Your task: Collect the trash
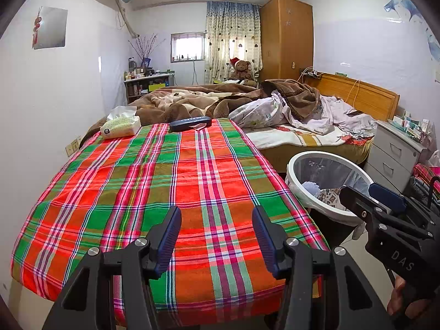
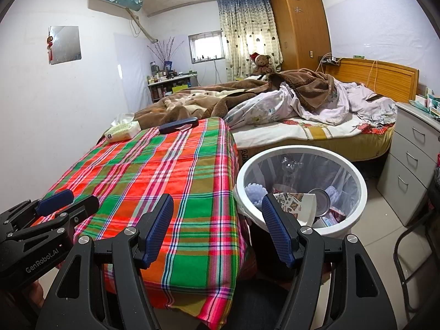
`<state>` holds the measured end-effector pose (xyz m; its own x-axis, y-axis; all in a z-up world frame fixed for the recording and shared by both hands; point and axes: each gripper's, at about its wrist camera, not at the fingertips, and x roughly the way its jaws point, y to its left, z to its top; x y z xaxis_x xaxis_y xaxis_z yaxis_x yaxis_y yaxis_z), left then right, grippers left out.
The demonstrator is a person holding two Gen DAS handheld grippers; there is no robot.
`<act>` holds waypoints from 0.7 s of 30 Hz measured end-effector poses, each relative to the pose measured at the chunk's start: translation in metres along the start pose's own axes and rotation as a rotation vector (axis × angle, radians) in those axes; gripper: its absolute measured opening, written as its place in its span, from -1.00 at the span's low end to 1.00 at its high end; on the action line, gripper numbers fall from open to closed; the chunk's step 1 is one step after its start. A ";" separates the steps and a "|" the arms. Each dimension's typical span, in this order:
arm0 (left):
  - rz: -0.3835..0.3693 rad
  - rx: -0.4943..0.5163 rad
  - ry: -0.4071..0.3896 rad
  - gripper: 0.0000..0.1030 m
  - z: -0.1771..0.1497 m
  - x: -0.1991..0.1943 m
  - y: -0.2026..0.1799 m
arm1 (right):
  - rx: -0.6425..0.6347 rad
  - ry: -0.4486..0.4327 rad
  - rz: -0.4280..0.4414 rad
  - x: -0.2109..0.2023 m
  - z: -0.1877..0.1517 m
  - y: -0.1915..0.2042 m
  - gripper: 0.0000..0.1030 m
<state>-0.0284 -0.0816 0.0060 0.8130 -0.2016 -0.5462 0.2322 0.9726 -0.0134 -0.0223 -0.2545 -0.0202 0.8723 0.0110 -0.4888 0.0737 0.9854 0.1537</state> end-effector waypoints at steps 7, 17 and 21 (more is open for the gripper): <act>0.000 -0.001 -0.003 0.03 0.001 -0.002 0.000 | -0.001 -0.001 0.000 0.000 0.000 0.000 0.32; 0.000 -0.003 -0.006 0.03 0.001 -0.004 0.001 | -0.002 -0.004 -0.001 -0.001 0.000 0.001 0.32; 0.000 -0.003 -0.008 0.03 0.000 -0.005 0.002 | -0.003 -0.003 -0.002 -0.001 0.000 0.001 0.32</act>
<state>-0.0317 -0.0790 0.0091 0.8170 -0.2025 -0.5398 0.2305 0.9729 -0.0161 -0.0235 -0.2537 -0.0196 0.8738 0.0086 -0.4861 0.0741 0.9858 0.1506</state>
